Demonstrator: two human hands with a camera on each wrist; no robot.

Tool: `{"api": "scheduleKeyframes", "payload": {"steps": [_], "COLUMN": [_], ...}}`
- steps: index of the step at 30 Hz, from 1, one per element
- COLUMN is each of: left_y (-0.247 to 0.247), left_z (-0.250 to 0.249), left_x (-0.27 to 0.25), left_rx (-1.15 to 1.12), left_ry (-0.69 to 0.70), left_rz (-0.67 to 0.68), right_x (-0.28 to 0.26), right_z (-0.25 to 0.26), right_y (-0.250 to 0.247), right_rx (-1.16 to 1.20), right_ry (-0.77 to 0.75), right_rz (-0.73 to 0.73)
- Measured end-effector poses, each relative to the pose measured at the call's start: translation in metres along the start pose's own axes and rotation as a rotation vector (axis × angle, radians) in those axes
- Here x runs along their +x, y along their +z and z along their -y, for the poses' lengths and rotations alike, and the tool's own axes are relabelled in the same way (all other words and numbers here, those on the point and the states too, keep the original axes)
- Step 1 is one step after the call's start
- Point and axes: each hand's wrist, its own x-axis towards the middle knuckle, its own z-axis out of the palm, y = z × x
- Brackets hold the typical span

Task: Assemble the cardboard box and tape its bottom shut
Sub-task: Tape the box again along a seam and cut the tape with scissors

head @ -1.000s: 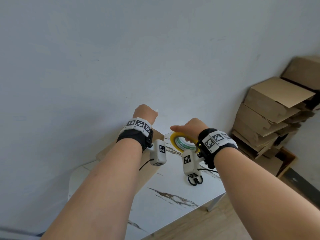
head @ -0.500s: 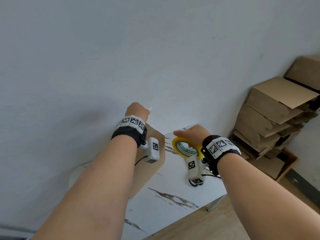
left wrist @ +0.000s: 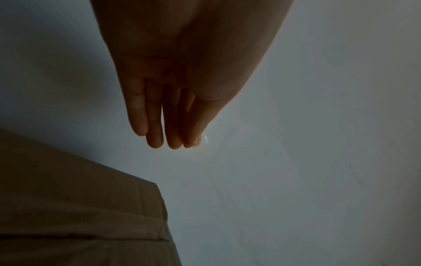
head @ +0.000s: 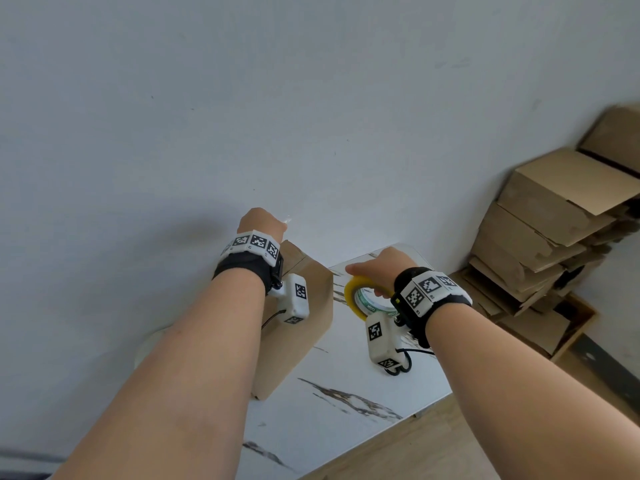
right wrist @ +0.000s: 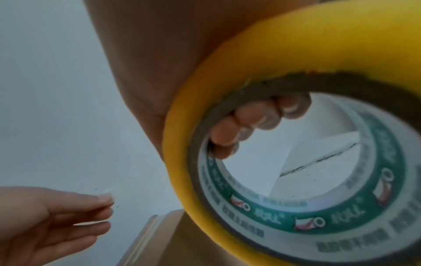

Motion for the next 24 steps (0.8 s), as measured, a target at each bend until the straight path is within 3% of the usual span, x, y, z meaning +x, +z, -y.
{"api": "scheduleKeyframes", "payload": {"steps": [24], "left_y": [0.035], "left_z": [0.027], "left_x": [0.038], "left_rx": [0.014], "left_ry": [-0.032], "left_rz": [0.111], "right_x": [0.018], "right_z": [0.011], "right_y": [0.036], "right_rx": [-0.055], "right_ry": [0.057], "right_rz": [-0.028]}}
